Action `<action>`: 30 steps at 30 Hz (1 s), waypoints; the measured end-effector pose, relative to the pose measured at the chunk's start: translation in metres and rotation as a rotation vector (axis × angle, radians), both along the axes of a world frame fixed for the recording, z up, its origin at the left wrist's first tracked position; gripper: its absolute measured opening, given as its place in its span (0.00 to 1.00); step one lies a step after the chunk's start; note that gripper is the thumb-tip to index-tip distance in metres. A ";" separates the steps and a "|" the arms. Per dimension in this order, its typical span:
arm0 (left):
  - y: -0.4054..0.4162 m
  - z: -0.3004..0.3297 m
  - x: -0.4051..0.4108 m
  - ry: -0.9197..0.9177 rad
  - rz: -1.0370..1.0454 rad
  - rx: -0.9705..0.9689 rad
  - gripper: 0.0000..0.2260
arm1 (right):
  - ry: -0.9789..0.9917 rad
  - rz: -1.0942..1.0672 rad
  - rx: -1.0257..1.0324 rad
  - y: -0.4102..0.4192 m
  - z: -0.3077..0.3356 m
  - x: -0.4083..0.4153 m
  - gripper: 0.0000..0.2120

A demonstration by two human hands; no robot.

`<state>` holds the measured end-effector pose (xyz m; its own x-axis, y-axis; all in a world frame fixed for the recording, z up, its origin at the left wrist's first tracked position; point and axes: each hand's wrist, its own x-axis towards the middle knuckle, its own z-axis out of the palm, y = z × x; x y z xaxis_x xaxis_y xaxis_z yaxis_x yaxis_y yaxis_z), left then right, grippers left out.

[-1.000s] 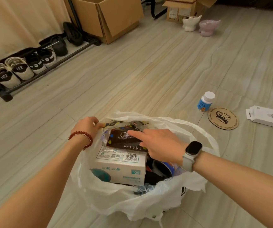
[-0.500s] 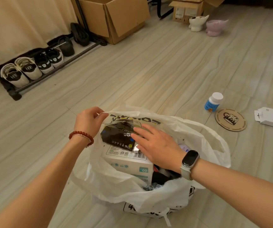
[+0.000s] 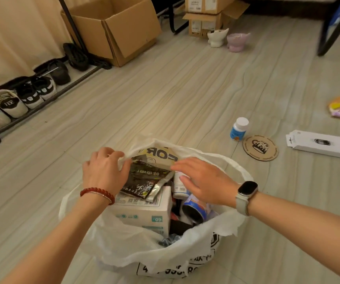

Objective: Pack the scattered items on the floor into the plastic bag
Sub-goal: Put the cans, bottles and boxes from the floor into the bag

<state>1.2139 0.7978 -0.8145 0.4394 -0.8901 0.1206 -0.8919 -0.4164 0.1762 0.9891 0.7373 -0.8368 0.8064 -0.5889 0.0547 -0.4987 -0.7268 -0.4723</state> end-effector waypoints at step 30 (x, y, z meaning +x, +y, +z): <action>-0.290 -0.121 -0.271 0.344 -0.442 0.175 0.20 | 0.057 -1.490 0.463 -0.179 -0.162 -0.173 0.29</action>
